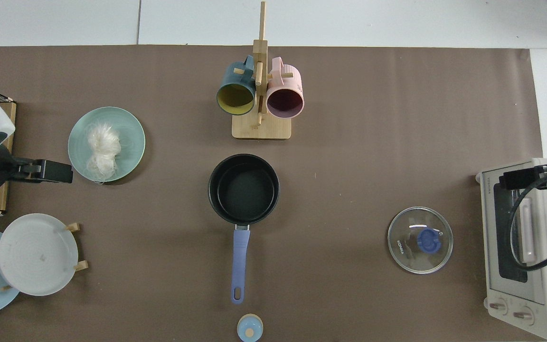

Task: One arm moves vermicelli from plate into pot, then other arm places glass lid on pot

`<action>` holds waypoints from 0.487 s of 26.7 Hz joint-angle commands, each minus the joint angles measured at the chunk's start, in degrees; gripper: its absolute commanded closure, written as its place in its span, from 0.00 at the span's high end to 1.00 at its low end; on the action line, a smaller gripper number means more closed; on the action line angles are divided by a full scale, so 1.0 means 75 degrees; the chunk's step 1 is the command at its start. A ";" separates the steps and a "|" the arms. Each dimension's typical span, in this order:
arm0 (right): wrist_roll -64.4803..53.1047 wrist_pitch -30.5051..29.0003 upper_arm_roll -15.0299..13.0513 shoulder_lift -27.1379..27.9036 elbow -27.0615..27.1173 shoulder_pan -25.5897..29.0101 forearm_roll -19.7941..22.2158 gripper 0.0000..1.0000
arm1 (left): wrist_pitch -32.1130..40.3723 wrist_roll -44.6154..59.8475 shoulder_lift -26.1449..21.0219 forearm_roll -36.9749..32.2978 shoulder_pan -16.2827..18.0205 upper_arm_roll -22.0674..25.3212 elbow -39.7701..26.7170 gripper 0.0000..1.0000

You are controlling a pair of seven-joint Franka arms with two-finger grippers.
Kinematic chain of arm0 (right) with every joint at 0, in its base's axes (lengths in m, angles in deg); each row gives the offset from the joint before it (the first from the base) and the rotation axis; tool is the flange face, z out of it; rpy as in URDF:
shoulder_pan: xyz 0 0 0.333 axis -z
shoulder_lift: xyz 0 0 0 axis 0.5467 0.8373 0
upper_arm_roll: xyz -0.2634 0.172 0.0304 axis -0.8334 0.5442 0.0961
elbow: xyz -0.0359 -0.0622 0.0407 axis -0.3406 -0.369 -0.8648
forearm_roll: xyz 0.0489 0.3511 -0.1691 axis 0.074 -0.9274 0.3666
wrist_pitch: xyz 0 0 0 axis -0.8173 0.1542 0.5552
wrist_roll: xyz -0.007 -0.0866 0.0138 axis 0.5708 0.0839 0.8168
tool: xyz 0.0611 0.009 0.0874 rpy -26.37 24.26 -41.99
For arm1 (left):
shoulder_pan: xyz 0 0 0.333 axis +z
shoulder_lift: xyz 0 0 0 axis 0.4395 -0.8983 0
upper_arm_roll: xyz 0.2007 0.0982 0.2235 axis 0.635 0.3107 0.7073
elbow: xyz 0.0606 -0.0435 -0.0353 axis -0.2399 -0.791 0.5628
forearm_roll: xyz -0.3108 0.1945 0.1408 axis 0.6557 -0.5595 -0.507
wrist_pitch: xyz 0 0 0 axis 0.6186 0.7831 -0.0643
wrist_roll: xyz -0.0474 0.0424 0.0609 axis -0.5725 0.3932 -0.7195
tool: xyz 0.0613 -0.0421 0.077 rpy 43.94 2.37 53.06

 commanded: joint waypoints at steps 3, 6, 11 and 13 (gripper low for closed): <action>-0.0095 0.0067 0.0040 -0.0095 -0.0058 0.0080 -0.0081 1.00 | 0.0255 0.0263 -0.0034 -0.0071 0.0053 -0.0095 0.0164 1.00; -0.0095 0.0043 0.0040 -0.0083 -0.0058 0.0068 -0.0081 1.00 | 0.0244 0.0263 -0.0034 -0.0071 0.0041 -0.0130 0.0164 1.00; -0.0084 0.0031 0.0040 -0.0083 -0.0047 0.0092 -0.0081 1.00 | 0.0279 0.0263 -0.0034 -0.0083 0.0053 -0.0095 0.0176 1.00; -0.0095 0.0043 0.0040 -0.0095 -0.0058 0.0104 -0.0081 1.00 | 0.0291 0.0274 -0.0034 -0.0083 0.0053 -0.0048 0.0187 1.00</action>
